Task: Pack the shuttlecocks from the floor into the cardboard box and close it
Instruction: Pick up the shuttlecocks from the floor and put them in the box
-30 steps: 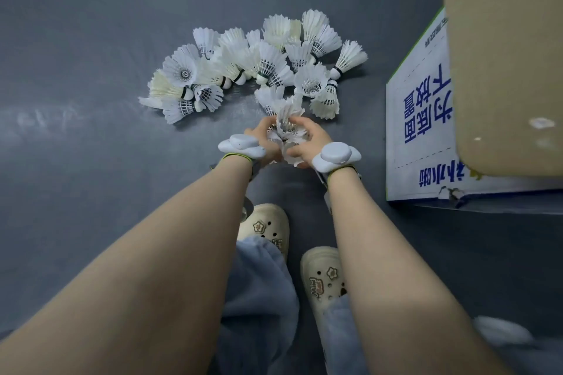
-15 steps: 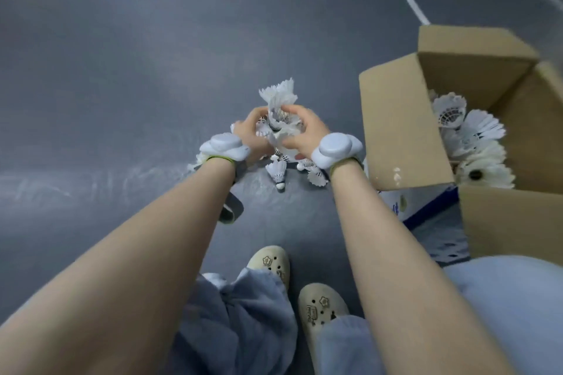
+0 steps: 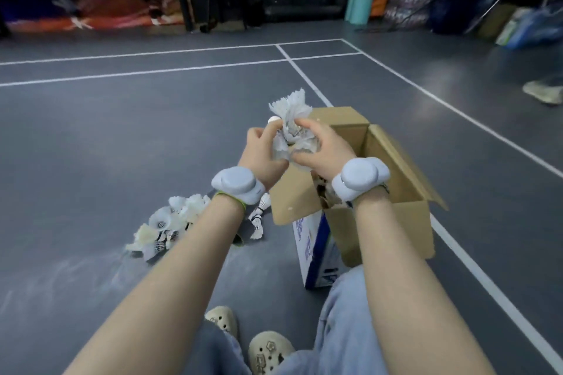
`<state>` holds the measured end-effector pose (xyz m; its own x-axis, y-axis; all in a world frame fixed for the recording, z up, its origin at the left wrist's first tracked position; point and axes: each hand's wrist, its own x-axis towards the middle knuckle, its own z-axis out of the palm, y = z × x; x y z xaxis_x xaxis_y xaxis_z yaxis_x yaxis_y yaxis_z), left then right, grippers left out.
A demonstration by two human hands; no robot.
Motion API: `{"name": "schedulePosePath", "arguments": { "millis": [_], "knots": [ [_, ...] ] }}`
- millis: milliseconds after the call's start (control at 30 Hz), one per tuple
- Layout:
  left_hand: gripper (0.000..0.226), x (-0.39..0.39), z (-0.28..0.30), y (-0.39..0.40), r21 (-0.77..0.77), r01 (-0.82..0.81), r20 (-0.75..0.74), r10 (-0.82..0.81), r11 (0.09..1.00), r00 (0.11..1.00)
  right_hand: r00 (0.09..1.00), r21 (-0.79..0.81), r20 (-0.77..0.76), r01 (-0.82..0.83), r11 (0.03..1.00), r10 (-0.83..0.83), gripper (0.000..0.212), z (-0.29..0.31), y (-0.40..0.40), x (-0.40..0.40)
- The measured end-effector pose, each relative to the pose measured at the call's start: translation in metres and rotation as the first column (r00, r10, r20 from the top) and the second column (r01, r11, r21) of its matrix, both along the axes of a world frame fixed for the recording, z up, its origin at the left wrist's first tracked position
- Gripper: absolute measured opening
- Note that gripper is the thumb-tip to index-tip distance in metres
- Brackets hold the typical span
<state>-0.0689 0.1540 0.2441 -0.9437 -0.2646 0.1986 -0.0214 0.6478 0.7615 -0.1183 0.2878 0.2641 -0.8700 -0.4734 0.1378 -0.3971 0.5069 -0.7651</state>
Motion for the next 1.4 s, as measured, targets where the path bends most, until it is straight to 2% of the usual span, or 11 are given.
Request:
{"name": "schedulePosePath", "arguments": {
  "millis": [67, 300, 367, 500, 600, 700, 900, 1100, 1233, 1300, 1400],
  "knots": [
    [0.060, -0.013, 0.002, 0.017, -0.017, 0.050, 0.001, -0.050, 0.999, 0.999, 0.997, 0.012, -0.027, 0.069, 0.998, -0.069, 0.060, -0.001, 0.018, -0.009],
    [0.063, -0.055, -0.002, 0.054, -0.101, 0.134, -0.052, -0.139, 0.986, 0.989, 0.970, -0.057, 0.062, 0.239, 0.969, -0.236, 0.059, -0.014, 0.054, -0.035],
    [0.066, -0.065, -0.007, 0.061, -0.099, 0.163, -0.054, -0.169, 0.982, 0.984, 0.958, 0.021, 0.071, 0.279, 0.960, -0.280, 0.061, -0.021, 0.058, -0.044],
    [0.079, -0.080, -0.018, 0.070, -0.042, 0.298, 0.082, -0.294, 0.954, 0.952, 0.935, 0.309, 0.165, 0.253, 0.917, -0.314, 0.072, -0.035, 0.063, -0.054],
    [0.080, -0.082, -0.024, 0.073, -0.100, 0.284, 0.116, -0.272, 0.954, 0.955, 0.916, 0.354, 0.142, 0.308, 0.883, -0.376, 0.070, -0.038, 0.062, -0.057],
    [0.078, -0.081, -0.024, 0.071, -0.111, 0.285, 0.104, -0.274, 0.952, 0.956, 0.893, 0.307, 0.105, 0.389, 0.869, -0.437, 0.058, -0.039, 0.056, -0.058],
    [0.073, -0.061, -0.027, 0.045, -0.116, 0.252, 0.167, -0.231, 0.961, 0.958, 0.912, 0.302, 0.178, 0.307, 0.902, -0.370, 0.039, -0.042, 0.027, -0.047],
    [0.072, -0.030, -0.028, -0.023, -0.135, 0.122, 0.275, -0.081, 0.983, 0.958, 0.964, 0.313, 0.127, 0.184, 0.932, -0.233, 0.035, -0.044, -0.047, -0.032],
    [0.070, -0.005, -0.044, -0.083, -0.158, -0.054, 0.301, 0.101, 0.986, 0.948, 0.982, 0.321, 0.150, 0.059, 0.945, -0.112, 0.036, -0.057, -0.104, -0.014],
    [0.067, 0.012, -0.063, -0.116, -0.151, -0.162, 0.342, 0.205, 0.975, 0.917, 0.973, 0.329, 0.224, -0.024, 0.944, -0.053, 0.037, -0.068, -0.132, -0.007],
    [0.068, 0.037, -0.101, -0.166, -0.190, -0.250, 0.502, 0.313, 0.949, 0.806, 0.930, 0.417, 0.368, -0.189, 0.889, 0.025, 0.037, -0.097, -0.171, -0.005]
  ]
}}
